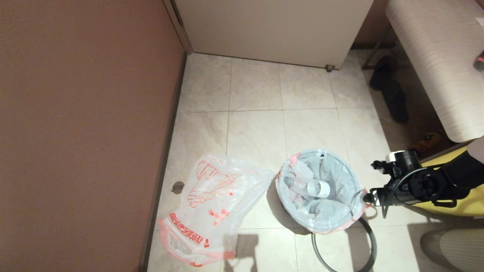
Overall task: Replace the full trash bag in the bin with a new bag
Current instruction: Place the trash bag on the floor
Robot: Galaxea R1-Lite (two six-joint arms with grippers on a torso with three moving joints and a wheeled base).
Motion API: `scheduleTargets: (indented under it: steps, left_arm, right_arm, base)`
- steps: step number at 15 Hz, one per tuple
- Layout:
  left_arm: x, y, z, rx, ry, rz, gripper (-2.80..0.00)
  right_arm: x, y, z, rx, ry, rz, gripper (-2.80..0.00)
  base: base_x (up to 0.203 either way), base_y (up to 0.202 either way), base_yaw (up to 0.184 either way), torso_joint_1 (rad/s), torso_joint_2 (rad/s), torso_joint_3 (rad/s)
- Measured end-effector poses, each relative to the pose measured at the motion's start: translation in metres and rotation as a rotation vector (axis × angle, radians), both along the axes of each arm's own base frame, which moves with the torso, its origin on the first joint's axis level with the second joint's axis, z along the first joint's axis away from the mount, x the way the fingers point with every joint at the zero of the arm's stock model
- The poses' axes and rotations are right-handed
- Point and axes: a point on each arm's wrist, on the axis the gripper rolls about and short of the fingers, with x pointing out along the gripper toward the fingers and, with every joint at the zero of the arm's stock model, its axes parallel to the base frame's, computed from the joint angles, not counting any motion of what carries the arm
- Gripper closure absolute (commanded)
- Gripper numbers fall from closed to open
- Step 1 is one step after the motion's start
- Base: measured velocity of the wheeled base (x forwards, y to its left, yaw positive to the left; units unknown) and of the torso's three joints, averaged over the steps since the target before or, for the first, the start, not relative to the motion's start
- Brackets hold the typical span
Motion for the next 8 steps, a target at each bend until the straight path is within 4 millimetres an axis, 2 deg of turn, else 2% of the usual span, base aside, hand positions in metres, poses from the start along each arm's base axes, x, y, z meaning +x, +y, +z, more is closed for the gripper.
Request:
scheduleTargets:
  steps: [4,8]
  left_arm:
    - [0.000,0.000,0.000,0.000,0.000,0.000,0.00]
    - [0.000,0.000,0.000,0.000,0.000,0.000,0.00]
  right_arm:
    - [0.021,-0.002,-0.019,-0.059,-0.001,-0.021,-2.80]
    - [0.040,-0.003,-0.036,-0.191,-0.086,-0.039,-2.80]
  base:
    - [0.000,0.000,0.000,0.000,0.00,0.000]
    - [0.000,0.000,0.000,0.000,0.00,0.000]
